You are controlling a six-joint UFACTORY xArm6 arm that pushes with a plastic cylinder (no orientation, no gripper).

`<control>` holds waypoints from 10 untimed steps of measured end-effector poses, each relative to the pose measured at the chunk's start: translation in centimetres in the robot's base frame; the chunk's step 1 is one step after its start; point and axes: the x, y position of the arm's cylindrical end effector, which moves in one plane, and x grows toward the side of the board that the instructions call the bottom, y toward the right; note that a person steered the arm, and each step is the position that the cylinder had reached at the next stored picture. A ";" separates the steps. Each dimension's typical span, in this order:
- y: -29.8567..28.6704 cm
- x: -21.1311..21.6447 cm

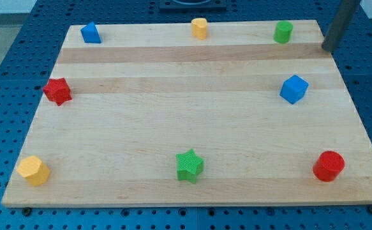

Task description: Push green circle vertically towards blue cube

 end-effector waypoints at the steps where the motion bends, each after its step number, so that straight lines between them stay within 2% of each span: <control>1: -1.7 -5.4; 2: -4.8 -7.2; 3: -9.4 -7.0; 4: -11.0 -5.3; 7: -5.1 -4.6; 10: -7.3 -2.2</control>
